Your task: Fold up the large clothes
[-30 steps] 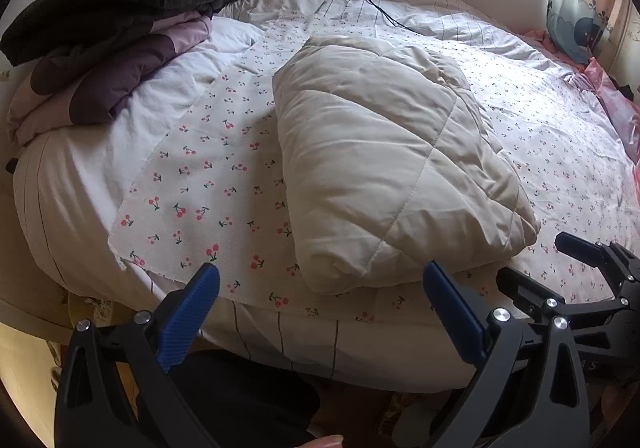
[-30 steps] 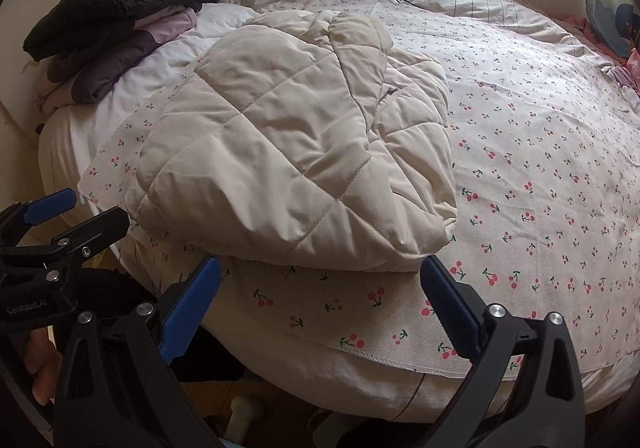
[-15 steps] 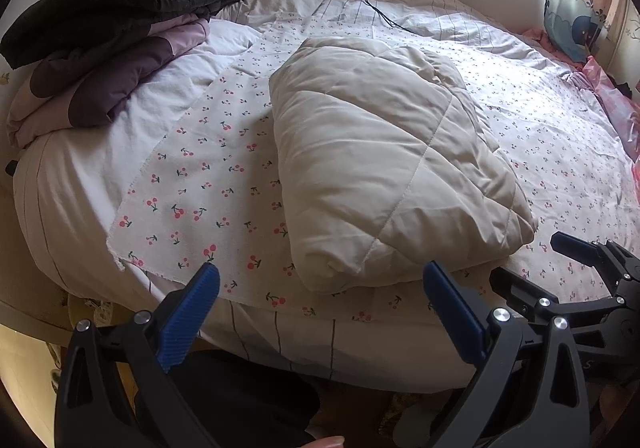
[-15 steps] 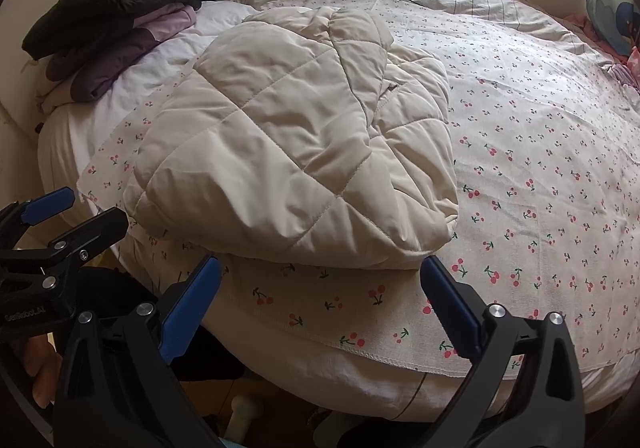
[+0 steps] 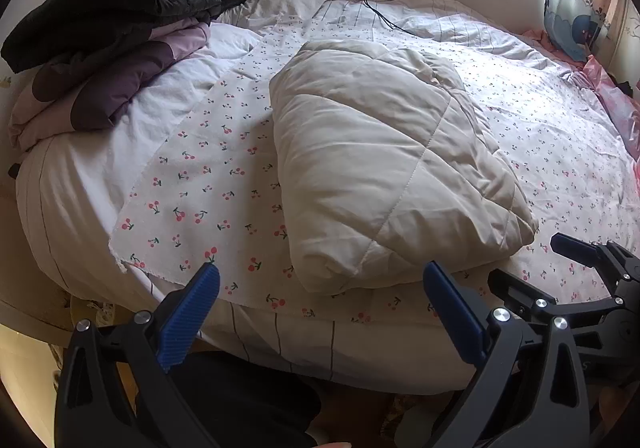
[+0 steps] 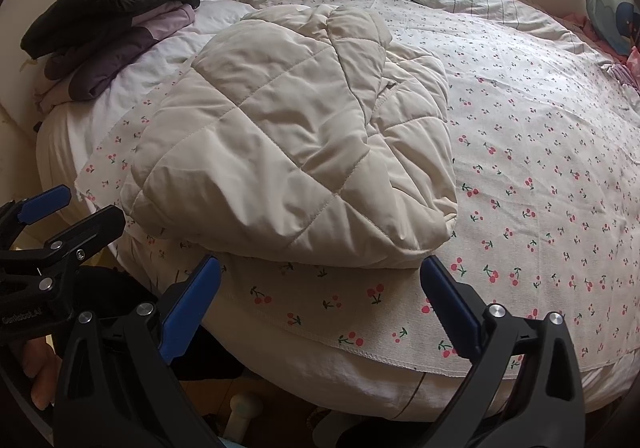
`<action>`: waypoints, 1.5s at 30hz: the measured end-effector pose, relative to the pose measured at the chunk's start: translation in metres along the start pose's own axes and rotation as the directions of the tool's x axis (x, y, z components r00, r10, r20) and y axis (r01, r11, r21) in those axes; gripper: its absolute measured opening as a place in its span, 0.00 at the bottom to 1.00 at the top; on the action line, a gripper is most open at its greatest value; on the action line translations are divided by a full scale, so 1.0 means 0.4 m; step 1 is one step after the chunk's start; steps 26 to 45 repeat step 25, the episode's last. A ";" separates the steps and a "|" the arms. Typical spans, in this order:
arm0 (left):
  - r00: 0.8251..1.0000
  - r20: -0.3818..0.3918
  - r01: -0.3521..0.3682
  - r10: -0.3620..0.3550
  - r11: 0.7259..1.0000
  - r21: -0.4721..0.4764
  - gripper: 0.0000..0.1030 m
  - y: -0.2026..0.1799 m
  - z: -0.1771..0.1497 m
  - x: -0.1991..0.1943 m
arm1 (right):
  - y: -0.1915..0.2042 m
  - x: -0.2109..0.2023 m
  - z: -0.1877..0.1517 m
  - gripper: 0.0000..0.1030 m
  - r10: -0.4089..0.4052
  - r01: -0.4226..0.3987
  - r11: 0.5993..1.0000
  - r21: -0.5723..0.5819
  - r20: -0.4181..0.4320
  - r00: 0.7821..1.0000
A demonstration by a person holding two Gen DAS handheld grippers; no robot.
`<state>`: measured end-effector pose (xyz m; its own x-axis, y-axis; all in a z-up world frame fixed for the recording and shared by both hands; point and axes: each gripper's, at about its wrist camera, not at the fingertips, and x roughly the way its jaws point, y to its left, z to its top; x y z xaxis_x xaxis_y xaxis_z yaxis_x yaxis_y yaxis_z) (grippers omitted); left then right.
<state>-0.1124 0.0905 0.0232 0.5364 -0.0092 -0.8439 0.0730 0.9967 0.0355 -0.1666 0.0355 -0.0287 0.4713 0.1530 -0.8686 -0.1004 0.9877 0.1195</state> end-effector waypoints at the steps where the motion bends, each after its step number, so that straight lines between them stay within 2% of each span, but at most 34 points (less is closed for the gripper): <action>1: 1.000 0.001 -0.001 0.001 1.000 0.001 0.95 -0.001 0.000 -0.001 | 0.000 0.000 0.000 0.93 0.000 0.000 1.000 0.000 0.000 1.000; 5: 1.000 0.005 0.014 -0.014 1.000 -0.010 0.95 0.001 0.001 -0.002 | -0.006 0.005 -0.006 0.93 0.006 -0.006 1.000 0.002 -0.002 1.000; 8: 0.992 0.030 0.122 -0.120 0.991 -0.063 0.95 0.016 -0.004 -0.012 | -0.007 0.008 -0.008 0.93 0.013 -0.013 1.000 0.007 -0.006 1.000; 9: 0.990 0.043 0.138 -0.135 0.988 -0.074 0.95 0.018 -0.004 -0.017 | -0.008 0.008 -0.010 0.93 0.012 -0.012 1.000 0.006 -0.006 1.000; 14: 0.996 0.070 0.064 -0.061 0.997 -0.039 0.95 0.001 -0.008 -0.024 | -0.008 0.005 -0.013 0.93 0.011 -0.011 1.000 0.010 -0.005 1.000; 20: 0.999 0.033 0.022 -0.021 0.999 -0.048 0.95 0.010 -0.010 -0.006 | -0.007 0.004 -0.013 0.93 0.014 -0.014 1.000 0.008 -0.006 1.000; 45: 1.000 0.027 0.013 -0.012 0.999 -0.037 0.95 0.009 -0.018 -0.004 | -0.004 0.005 -0.014 0.93 0.015 -0.015 1.000 0.010 -0.009 1.000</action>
